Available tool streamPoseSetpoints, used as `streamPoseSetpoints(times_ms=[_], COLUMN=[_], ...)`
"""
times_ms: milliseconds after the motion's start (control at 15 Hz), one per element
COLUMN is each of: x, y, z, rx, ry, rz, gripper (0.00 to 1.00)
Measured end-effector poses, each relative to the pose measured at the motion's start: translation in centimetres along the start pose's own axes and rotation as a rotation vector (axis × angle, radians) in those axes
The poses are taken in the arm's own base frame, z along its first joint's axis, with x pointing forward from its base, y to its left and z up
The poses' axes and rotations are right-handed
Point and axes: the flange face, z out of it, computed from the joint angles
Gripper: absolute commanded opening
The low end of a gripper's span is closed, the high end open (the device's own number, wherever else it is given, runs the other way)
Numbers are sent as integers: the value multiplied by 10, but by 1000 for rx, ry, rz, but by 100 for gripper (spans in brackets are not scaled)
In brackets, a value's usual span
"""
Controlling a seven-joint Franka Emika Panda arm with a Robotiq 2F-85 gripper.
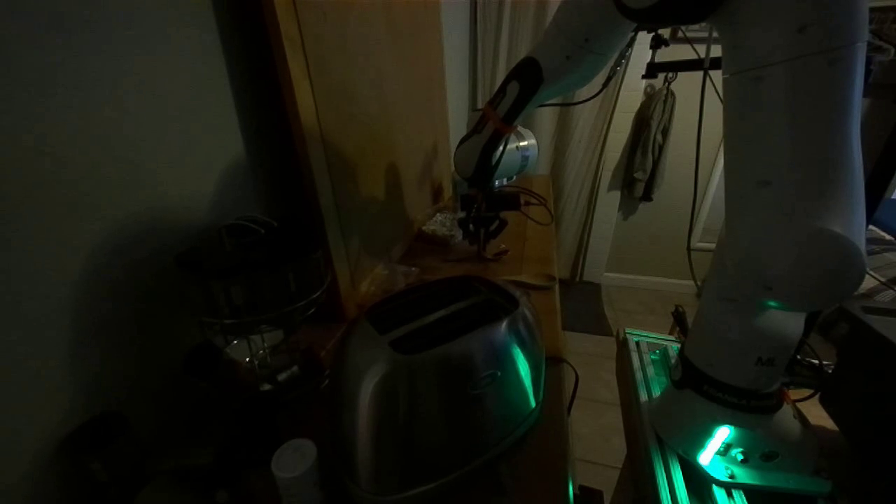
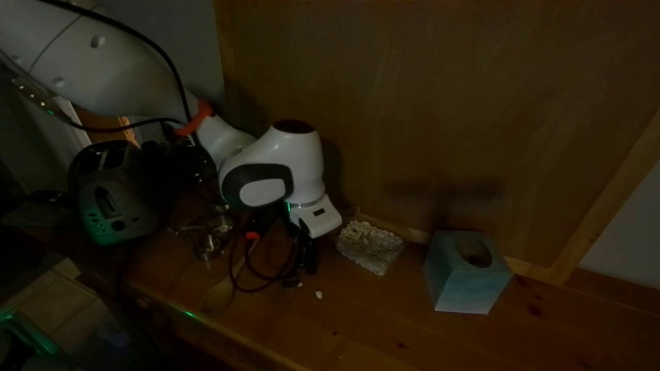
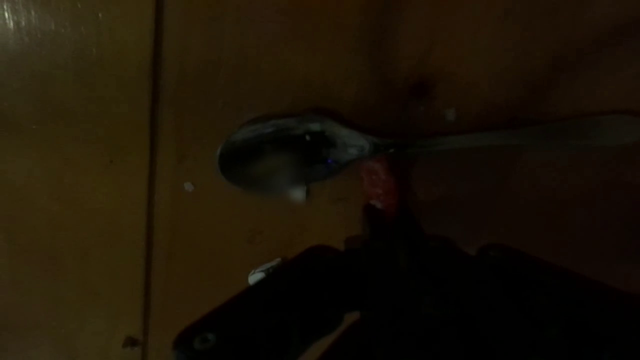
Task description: Place the petal on the spoon and empty it into the middle bowl on the left side of the wooden spoon
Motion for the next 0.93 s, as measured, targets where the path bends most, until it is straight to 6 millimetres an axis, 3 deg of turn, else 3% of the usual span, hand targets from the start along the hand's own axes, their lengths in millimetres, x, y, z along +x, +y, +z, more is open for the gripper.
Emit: streamPoseSetpoints(times_ms=[933], x=[10], y=[9], z=[-14], rx=[12], ry=[19], rz=[19], gripper=[7])
